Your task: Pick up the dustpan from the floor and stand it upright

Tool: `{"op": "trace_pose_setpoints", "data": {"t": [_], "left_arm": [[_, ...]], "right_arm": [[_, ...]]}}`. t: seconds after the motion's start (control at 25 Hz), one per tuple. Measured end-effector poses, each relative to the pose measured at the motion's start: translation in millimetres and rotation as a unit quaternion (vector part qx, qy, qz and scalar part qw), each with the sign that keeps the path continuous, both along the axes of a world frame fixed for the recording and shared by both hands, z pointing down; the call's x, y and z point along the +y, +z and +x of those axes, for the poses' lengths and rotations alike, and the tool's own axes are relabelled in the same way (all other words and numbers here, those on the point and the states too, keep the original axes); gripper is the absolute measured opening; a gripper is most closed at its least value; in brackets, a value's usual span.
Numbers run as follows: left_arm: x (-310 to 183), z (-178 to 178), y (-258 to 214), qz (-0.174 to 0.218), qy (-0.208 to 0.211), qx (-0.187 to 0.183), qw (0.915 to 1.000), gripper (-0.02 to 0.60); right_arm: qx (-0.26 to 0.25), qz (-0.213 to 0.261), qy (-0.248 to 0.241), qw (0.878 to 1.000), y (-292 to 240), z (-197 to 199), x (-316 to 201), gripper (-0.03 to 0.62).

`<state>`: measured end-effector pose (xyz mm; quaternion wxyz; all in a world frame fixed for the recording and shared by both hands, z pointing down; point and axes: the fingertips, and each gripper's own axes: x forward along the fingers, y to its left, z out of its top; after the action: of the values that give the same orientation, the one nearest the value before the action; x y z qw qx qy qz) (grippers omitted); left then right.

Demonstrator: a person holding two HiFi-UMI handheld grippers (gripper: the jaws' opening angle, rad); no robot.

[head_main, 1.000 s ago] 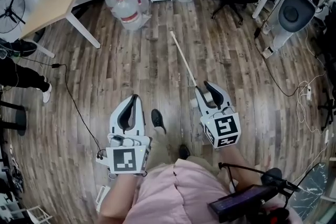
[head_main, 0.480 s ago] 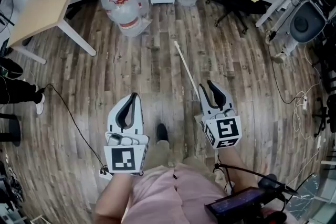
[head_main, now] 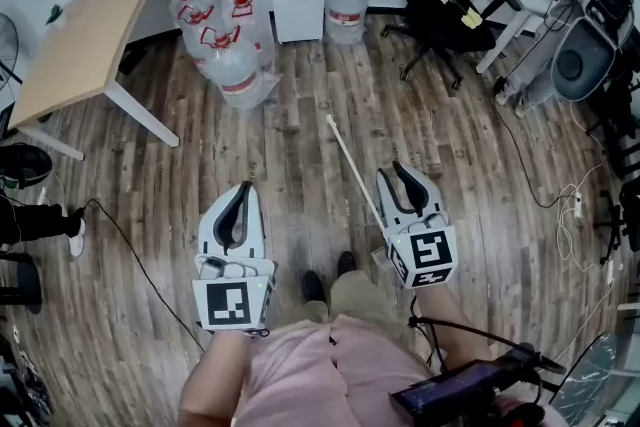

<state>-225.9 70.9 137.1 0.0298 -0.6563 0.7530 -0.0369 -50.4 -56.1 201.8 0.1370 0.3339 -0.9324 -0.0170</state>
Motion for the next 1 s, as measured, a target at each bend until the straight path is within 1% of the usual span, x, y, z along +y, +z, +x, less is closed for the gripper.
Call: {"op": "trace_pose_setpoints", "data": {"t": [0.12, 0.24, 0.52, 0.68, 0.72, 0.76, 0.8, 0.84, 1.0], "left_arm": [[-19.0, 2.5, 8.6, -0.009, 0.007, 0.003, 0.9999, 0.013], [-47.8, 6.2, 20.6, -0.026, 0.014, 0.003, 0.9996, 0.013], [-140.2, -12.7, 43.9, -0.055, 0.013, 0.005, 0.9984, 0.013], [-196.8, -19.7, 53.0, -0.072, 0.003, 0.004, 0.9974, 0.012], [-209.2, -20.9, 53.6, -0.075, -0.001, 0.004, 0.9972, 0.013], [-220.2, -22.3, 53.1, -0.078, -0.005, 0.002, 0.9970, 0.012], [-229.6, -24.2, 51.9, -0.080, -0.009, 0.000, 0.9967, 0.012], [-237.8, -26.9, 50.0, -0.082, -0.014, -0.002, 0.9965, 0.012], [-259.7, -43.0, 44.8, -0.093, -0.027, -0.007, 0.9953, 0.012]], "right_arm": [[0.002, -0.002, 0.001, 1.000, 4.9, 0.0, -18.8, 0.103], [0.003, -0.010, 0.003, 1.000, 14.6, 0.6, -47.8, 0.103], [0.005, -0.038, -0.002, 0.999, 44.4, -18.9, -140.4, 0.103], [-0.001, -0.059, -0.015, 0.998, 59.2, -27.6, -197.7, 0.103], [-0.005, -0.065, -0.023, 0.998, 61.1, -30.2, -209.3, 0.107], [-0.012, -0.073, -0.035, 0.997, 62.2, -33.7, -219.0, 0.127], [-0.018, -0.080, -0.046, 0.996, 63.0, -37.6, -227.2, 0.176], [-0.021, -0.085, -0.055, 0.995, 64.2, -41.7, -235.0, 0.187], [-0.002, -0.094, -0.058, 0.994, 75.0, -58.3, -264.2, 0.187]]}}
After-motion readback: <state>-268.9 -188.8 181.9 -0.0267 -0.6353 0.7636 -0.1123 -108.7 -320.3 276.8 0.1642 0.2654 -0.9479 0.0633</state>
